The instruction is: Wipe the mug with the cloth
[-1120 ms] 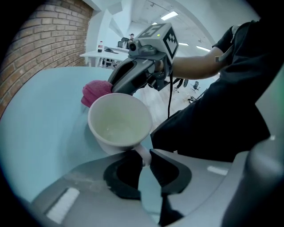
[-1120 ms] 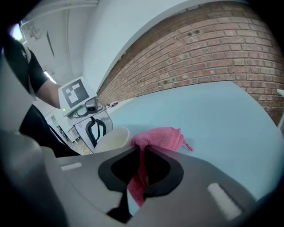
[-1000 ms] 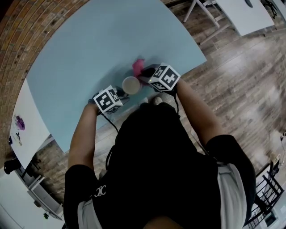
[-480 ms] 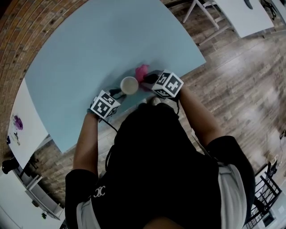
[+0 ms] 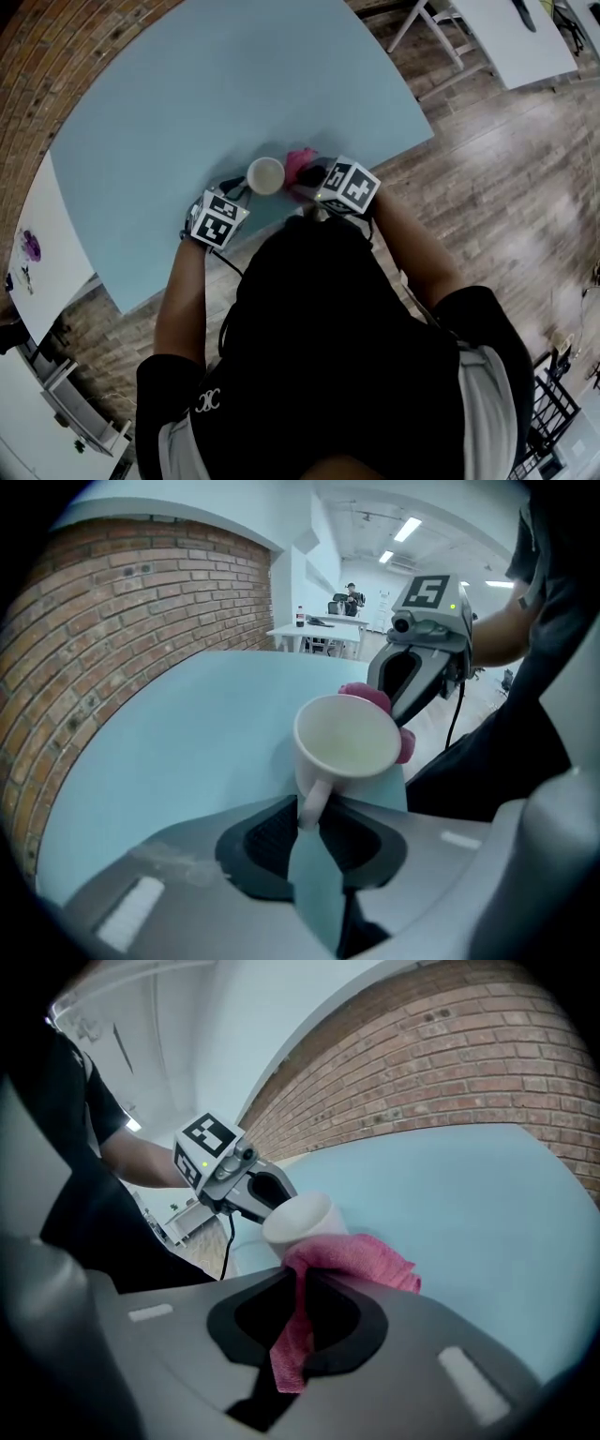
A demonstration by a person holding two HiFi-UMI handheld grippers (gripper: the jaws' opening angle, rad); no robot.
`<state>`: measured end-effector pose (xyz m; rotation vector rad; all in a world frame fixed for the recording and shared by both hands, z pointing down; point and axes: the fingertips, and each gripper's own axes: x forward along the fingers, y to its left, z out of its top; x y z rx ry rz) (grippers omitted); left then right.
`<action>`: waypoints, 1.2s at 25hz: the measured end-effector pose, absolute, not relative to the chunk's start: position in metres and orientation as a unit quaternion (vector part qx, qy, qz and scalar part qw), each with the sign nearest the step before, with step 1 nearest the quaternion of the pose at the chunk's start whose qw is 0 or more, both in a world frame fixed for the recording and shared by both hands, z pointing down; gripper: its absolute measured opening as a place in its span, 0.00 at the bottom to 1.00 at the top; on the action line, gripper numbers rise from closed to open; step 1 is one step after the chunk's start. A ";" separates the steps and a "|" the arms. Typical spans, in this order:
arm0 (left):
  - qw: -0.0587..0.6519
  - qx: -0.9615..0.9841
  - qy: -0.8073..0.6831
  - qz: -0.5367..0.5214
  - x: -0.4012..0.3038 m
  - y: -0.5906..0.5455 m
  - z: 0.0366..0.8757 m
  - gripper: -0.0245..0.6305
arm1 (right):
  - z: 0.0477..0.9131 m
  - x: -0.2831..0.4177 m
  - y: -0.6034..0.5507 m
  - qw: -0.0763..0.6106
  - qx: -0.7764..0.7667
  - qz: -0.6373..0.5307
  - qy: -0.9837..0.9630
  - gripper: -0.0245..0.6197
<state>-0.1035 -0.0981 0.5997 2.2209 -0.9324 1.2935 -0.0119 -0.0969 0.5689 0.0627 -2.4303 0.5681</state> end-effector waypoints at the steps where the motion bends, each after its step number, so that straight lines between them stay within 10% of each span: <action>1: 0.197 0.795 -0.331 0.468 -0.105 -0.098 0.601 0.15 | 0.569 -0.014 -0.093 0.320 0.017 0.212 -0.923 0.09; 30: 0.072 0.822 -0.154 0.544 -0.100 -0.087 0.604 0.12 | 0.592 -0.027 -0.141 0.326 0.051 0.266 -0.906 0.09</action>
